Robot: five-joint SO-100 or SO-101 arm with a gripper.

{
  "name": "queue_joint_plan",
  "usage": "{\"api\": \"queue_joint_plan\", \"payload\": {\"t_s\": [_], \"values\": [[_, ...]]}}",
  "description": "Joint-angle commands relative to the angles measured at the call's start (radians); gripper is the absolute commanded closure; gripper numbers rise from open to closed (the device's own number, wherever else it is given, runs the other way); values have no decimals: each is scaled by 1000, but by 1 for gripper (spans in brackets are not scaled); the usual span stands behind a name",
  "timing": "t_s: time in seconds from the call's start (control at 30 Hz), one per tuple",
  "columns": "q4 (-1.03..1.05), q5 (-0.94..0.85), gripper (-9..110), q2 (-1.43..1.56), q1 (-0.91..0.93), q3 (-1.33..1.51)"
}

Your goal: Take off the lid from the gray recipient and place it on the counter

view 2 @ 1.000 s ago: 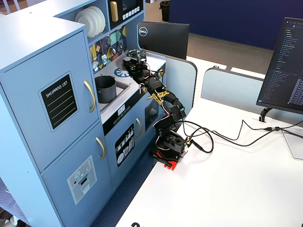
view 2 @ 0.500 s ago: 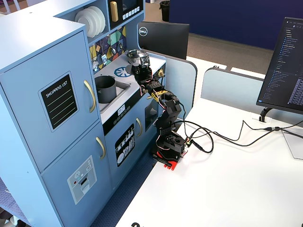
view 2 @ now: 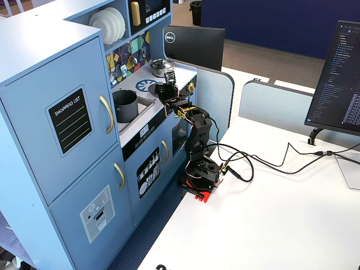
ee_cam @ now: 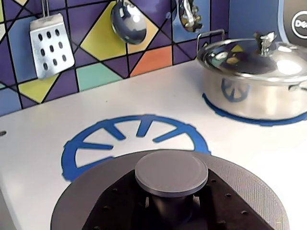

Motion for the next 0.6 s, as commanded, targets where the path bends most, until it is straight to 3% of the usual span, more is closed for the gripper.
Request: {"api": "queue_joint_plan", "payload": {"t_s": [0.0, 0.57], "values": [[-63, 5, 101, -6, 8, 5], [-117, -11, 101, -91, -12, -21]]}}
